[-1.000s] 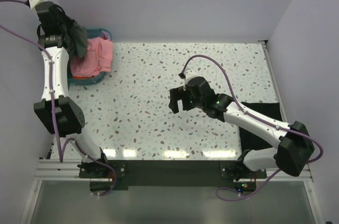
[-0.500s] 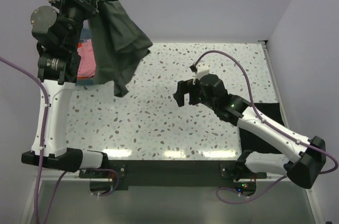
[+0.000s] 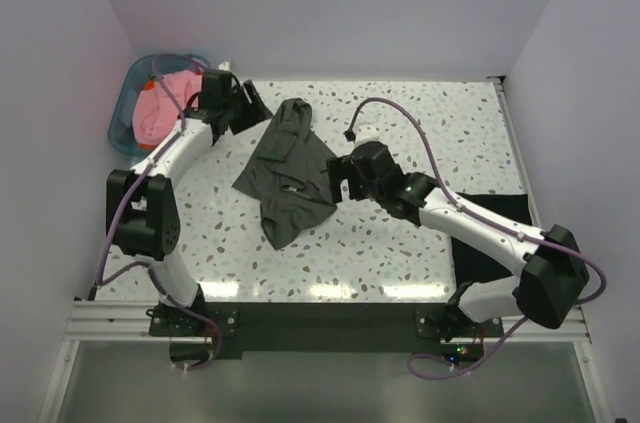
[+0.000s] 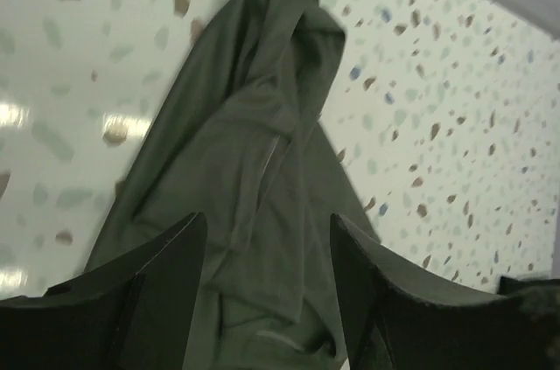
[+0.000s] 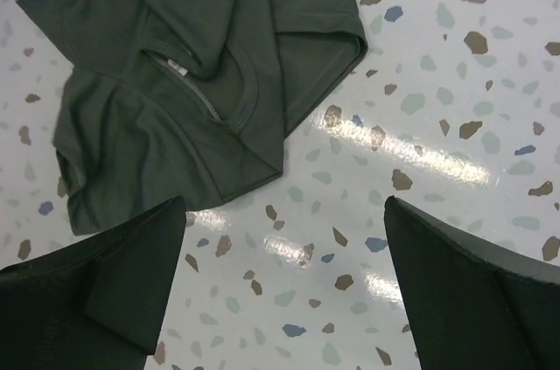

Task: Fold and stack the t-shirts
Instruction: Move the tshirt to the center of the board, then flatten the tshirt out

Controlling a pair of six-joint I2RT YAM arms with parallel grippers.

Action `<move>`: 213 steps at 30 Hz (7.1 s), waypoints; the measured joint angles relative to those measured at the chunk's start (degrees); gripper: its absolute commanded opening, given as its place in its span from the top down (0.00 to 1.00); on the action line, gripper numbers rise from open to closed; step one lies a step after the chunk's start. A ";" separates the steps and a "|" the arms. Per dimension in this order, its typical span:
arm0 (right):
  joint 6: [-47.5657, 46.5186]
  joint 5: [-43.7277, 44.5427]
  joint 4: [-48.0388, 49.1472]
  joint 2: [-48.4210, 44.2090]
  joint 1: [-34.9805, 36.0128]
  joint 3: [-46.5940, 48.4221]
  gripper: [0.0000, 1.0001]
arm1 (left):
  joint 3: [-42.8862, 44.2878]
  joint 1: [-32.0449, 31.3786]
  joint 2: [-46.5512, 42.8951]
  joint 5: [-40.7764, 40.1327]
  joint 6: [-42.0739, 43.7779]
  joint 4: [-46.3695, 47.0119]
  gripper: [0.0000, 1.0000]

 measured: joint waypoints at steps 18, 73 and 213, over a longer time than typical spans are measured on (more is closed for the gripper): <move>5.60 -11.93 5.20 23.41 4.50 5.33 0.12 | -41.77 -6.23 -26.43 -14.01 -4.74 4.15 0.58; 10.99 -3.72 -3.43 3.56 -15.50 -9.11 1.00 | -23.06 -22.75 0.59 -12.46 -6.38 12.96 0.46; 17.22 -15.21 7.37 19.52 -34.23 -4.66 0.49 | -44.89 -0.07 -20.96 -32.54 -19.30 1.68 0.54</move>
